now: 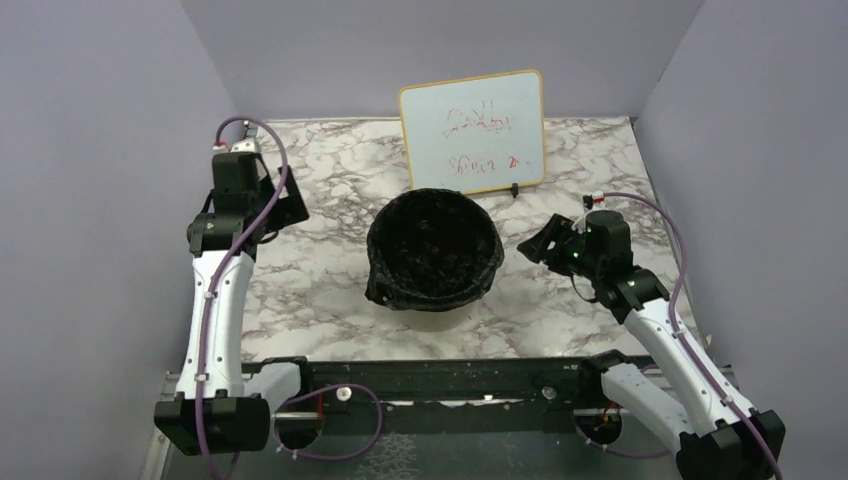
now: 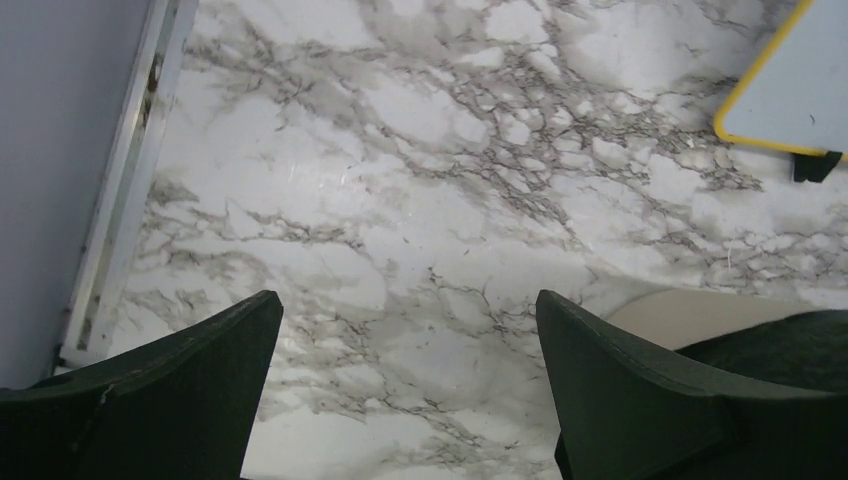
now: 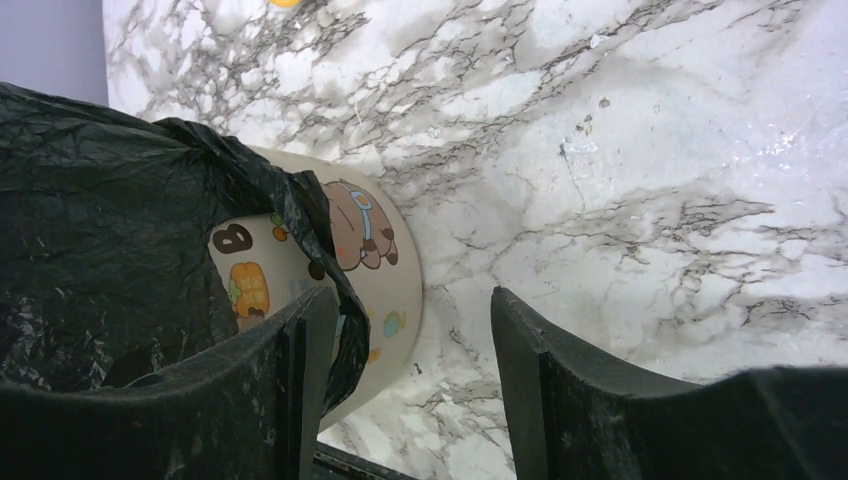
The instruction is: Put the trash bags into the trash bin
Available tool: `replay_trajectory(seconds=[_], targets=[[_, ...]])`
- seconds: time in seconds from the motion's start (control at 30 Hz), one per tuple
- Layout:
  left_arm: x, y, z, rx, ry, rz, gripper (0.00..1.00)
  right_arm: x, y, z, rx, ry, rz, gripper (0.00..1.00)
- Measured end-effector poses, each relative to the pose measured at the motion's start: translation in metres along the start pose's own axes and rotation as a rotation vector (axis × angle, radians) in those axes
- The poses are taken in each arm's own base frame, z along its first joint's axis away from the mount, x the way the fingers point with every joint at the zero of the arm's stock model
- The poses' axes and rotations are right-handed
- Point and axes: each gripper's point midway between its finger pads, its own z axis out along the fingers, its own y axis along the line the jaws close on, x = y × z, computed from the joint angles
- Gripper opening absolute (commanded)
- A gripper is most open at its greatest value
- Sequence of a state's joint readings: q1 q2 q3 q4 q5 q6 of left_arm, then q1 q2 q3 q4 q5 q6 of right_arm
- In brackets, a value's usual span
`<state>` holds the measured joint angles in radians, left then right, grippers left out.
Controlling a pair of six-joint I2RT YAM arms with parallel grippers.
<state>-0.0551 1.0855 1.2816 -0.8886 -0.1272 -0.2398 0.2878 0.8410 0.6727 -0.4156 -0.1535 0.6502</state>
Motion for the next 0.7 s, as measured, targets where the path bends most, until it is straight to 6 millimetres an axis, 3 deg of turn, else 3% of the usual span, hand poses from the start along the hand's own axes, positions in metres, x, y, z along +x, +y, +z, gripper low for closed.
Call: replay_trajectory(seconds=[0.07,0.13,0.33,0.57,0.7], targets=[[0.009,0.019,0.007,-0.014,0.036,-0.092,0.99,-0.002,0.000,-0.002,-0.001,-0.010,-0.004,0.64],[0.024,0.027,0.014,0.000,0.078,-0.156,0.99,-0.001,0.000,-0.002,-0.001,-0.010,-0.006,0.63],[0.083,0.005,0.018,0.144,0.218,-0.225,0.99,0.007,0.000,0.001,-0.014,0.026,-0.001,0.63],[0.124,-0.004,0.012,0.208,0.277,-0.256,0.97,0.018,0.015,0.003,-0.116,0.070,0.029,0.63],[0.151,-0.027,0.009,0.349,0.359,-0.287,0.97,0.023,0.025,0.003,-0.173,0.094,0.052,0.63]])
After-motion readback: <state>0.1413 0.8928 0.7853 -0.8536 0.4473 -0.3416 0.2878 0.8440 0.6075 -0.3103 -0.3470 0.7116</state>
